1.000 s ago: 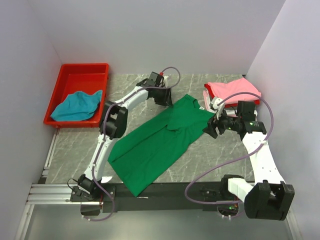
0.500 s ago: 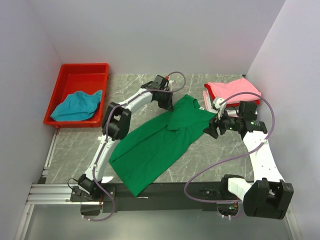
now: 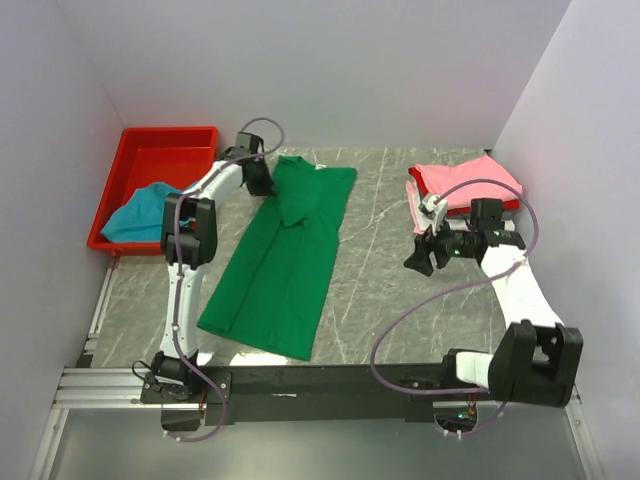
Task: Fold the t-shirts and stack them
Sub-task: Fold the tshirt
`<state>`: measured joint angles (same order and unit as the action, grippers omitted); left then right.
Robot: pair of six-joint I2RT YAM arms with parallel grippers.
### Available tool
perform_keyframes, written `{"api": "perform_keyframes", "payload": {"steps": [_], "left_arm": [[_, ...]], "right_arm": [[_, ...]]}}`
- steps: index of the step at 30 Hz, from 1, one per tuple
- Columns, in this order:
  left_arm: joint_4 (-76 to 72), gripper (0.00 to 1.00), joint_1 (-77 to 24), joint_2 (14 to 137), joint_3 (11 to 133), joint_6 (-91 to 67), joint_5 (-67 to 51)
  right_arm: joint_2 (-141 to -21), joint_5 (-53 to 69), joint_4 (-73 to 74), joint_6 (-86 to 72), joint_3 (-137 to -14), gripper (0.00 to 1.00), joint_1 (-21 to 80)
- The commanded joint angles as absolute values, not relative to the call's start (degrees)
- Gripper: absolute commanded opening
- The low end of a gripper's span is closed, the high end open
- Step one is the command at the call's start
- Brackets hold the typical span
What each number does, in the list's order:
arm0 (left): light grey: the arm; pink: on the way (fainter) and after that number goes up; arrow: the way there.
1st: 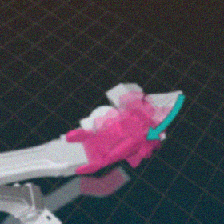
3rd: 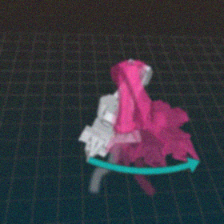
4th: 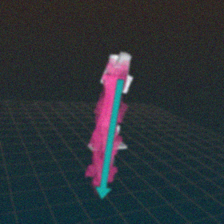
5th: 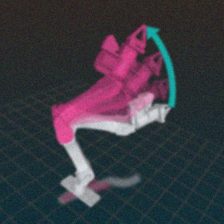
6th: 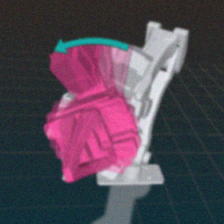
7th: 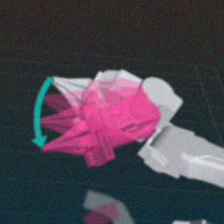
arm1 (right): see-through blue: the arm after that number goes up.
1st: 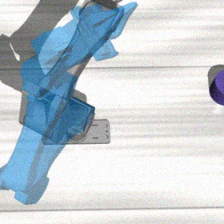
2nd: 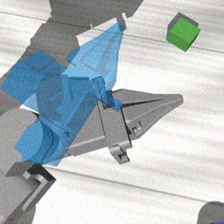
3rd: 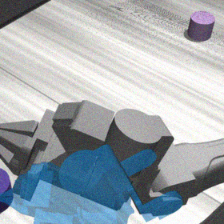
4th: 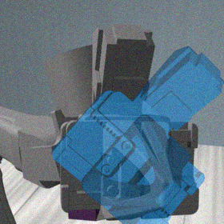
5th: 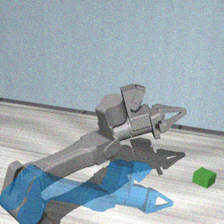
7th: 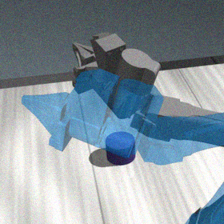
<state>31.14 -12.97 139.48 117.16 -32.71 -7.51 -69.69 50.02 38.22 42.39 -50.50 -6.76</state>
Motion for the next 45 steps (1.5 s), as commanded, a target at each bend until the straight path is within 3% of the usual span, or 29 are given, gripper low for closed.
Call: {"api": "perform_keyframes", "payload": {"steps": [1, 4, 5, 6, 7, 8, 11, 15, 18, 20, 25, 32, 35, 42, 45], "left_arm": [[32.9, 0.0, -13.1, 137.1, 114.4, -37.2, -0.2], [29.5, 0.13, -12.6, 134.5, 111.3, -37.9, -5.2], [28.3, 0.27, -12.6, 133.1, 110.4, -37.3, -6.8], [25.0, 0.34, -12.6, 131.4, 109.0, -37.0, -7.6], [22.9, 0.5, -12.6, 126.8, 105.2, -36.1, -9.4], [20.2, 0.56, -12.6, 124.0, 103.1, -35.7, -10.1], [14.2, 0.69, -12.6, 112.7, 97.2, -33.1, -9.8], [13.1, 0.73, -12.5, 98.2, 91.8, -28.6, -4.2], [10.8, 0.84, -12.0, 84.5, 82.8, -25.8, -0.6], [9.0, 0.95, -11.3, 73.6, 74.2, -25.5, -0.2], [7.6, 0.99, -9.9, 51.4, 56.6, -25.4, 0.4], [12.5, 0.99, -9.9, 35.4, 45.8, -30.5, -5.1], [13.5, 0.99, -9.9, 31.2, 43.5, -32.5, -6.1], [16.2, 0.99, -9.9, 28.7, 43.8, -32.4, -6.9], [16.9, 0.99, -9.9, 29.4, 43.8, -32.0, -8.2]], "right_arm": [[-73.8, 47.6, 33.8, 36.1, -54.4, 0.72, -5.4], [-79.8, 45.4, 29.5, 28.1, -58.3, 0.72, -2.1], [-82.9, 43.5, 25.4, 24.1, -59.4, 0.72, -1.1], [-84.7, 40.2, 23.6, 16.6, -60.5, 0.72, -0.3], [-86.6, 38.3, 21.7, 12.3, -63.0, 0.72, 3.2], [-88.5, 37.6, 17.9, 8.6, -64.3, 0.72, 4.3], [-99.2, 33.5, 11.3, -6.3, -70.6, 0.72, 9.3], [-111.1, 30.4, 8.2, -20.2, -81.2, 0.72, 12.2], [-119.8, 27.4, 11.2, -26.6, -90.8, 0.69, 12.8], [-124.6, 25.3, 13.4, -28.8, -96.0, 0.69, 13.0], [-129.1, 24.3, 11.5, -32.9, -98.8, 0.69, 14.1], [-138.0, 26.3, 13.9, -37.0, -106.5, 0.62, 15.2], [-140.2, 26.7, 14.8, -38.9, -108.3, 0.53, 15.2], [-138.1, 23.2, 14.0, -38.5, -106.8, 0.07, 13.5], [-137.4, 21.6, 14.8, -36.4, -109.1, 0.0, 11.6]]}}
